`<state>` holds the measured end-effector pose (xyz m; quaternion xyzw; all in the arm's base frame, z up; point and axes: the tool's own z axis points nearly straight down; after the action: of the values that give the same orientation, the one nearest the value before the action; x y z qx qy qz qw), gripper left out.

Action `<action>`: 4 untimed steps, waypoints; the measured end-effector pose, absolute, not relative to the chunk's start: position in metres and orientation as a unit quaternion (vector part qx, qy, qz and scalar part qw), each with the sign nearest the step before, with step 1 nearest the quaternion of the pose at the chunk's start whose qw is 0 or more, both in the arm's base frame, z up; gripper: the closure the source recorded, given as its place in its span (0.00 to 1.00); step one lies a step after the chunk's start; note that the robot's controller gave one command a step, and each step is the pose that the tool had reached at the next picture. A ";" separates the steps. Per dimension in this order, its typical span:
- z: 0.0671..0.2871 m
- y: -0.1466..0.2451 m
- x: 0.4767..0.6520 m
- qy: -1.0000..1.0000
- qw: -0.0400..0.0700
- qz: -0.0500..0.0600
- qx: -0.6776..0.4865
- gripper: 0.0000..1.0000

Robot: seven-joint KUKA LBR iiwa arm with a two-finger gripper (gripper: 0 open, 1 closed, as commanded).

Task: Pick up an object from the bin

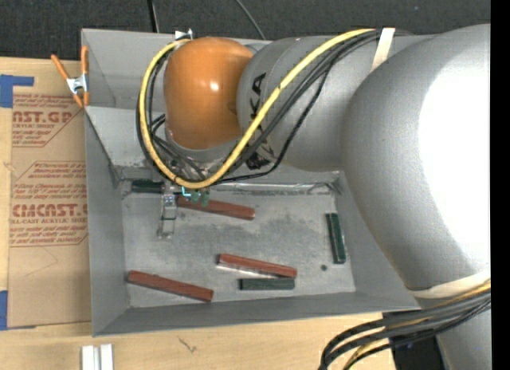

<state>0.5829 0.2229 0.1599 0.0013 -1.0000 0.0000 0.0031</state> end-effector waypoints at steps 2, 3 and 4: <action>0.082 0.208 0.500 -1.000 -0.001 -0.001 -0.010 0.00; 0.070 0.134 0.542 -0.999 0.000 0.000 0.039 0.00; 0.070 0.197 0.509 -1.000 0.000 0.000 0.016 0.00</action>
Offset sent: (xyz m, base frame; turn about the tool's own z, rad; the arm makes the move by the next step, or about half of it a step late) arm -0.0947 -0.0170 -0.0899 0.0260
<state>0.5094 0.1974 0.0695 0.0157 -0.9999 -0.0003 0.0001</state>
